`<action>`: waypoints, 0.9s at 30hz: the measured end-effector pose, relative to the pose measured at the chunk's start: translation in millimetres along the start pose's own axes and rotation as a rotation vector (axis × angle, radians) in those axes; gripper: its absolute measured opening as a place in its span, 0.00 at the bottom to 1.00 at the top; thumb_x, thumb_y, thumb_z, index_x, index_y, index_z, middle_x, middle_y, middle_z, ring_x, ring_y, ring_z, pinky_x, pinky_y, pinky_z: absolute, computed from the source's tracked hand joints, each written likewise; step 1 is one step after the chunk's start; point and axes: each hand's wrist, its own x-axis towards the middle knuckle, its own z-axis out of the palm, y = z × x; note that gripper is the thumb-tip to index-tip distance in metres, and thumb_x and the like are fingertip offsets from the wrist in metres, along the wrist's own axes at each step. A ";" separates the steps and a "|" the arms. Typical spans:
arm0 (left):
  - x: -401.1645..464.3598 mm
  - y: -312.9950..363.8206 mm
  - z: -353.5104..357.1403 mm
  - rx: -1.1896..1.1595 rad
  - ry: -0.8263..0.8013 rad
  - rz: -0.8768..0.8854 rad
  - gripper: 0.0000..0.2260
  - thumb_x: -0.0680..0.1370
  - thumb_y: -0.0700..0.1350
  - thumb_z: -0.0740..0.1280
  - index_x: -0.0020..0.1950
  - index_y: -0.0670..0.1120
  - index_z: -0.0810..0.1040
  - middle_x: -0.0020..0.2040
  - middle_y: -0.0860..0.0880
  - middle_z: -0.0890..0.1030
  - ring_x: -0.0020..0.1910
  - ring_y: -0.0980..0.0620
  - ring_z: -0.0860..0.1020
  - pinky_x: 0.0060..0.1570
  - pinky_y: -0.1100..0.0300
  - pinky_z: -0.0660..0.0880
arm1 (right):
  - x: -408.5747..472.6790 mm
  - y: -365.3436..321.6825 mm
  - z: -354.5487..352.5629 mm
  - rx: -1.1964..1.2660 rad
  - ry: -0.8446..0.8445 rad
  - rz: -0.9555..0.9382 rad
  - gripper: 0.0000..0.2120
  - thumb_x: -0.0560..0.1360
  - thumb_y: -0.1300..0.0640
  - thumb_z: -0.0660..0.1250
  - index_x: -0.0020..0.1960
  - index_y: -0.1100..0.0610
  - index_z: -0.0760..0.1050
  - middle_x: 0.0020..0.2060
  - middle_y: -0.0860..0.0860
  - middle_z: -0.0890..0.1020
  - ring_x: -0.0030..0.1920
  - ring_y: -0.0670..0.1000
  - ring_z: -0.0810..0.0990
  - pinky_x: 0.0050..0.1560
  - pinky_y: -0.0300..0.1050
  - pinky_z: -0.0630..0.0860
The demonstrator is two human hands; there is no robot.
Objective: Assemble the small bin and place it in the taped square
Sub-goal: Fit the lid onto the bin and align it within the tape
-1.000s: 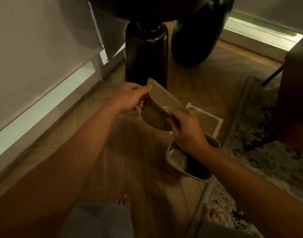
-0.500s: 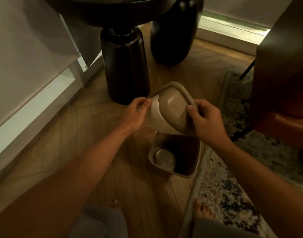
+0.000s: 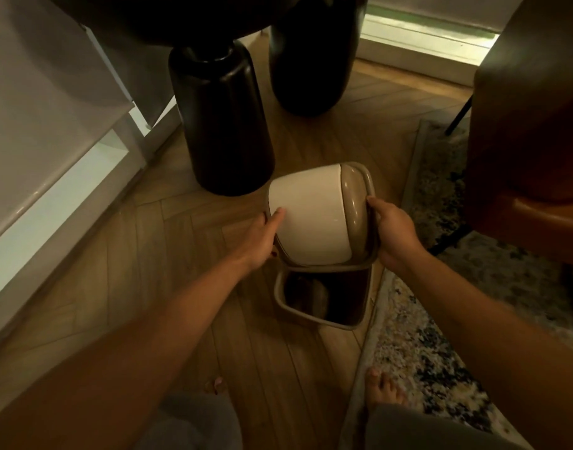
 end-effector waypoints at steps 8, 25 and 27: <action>4.0 -17.9 1.5 0.127 0.044 -0.055 0.30 0.81 0.66 0.57 0.79 0.54 0.63 0.75 0.50 0.72 0.72 0.46 0.72 0.68 0.45 0.72 | 3.6 37.2 2.2 -0.179 0.180 -0.040 0.15 0.80 0.44 0.69 0.49 0.55 0.85 0.42 0.51 0.88 0.46 0.49 0.85 0.46 0.45 0.82; 6.3 -23.5 23.8 0.362 -0.078 -0.040 0.29 0.82 0.64 0.55 0.81 0.54 0.61 0.77 0.49 0.69 0.75 0.44 0.68 0.69 0.48 0.67 | -36.5 61.5 -42.9 -0.703 0.055 0.100 0.42 0.81 0.29 0.47 0.68 0.61 0.80 0.58 0.59 0.81 0.46 0.50 0.77 0.52 0.44 0.68; 6.8 -27.1 23.6 0.385 -0.086 -0.055 0.29 0.82 0.64 0.55 0.80 0.54 0.62 0.77 0.48 0.69 0.75 0.44 0.68 0.71 0.46 0.68 | -40.8 65.2 -44.3 -0.697 0.015 0.138 0.42 0.81 0.29 0.46 0.72 0.62 0.76 0.68 0.62 0.79 0.60 0.58 0.80 0.57 0.44 0.69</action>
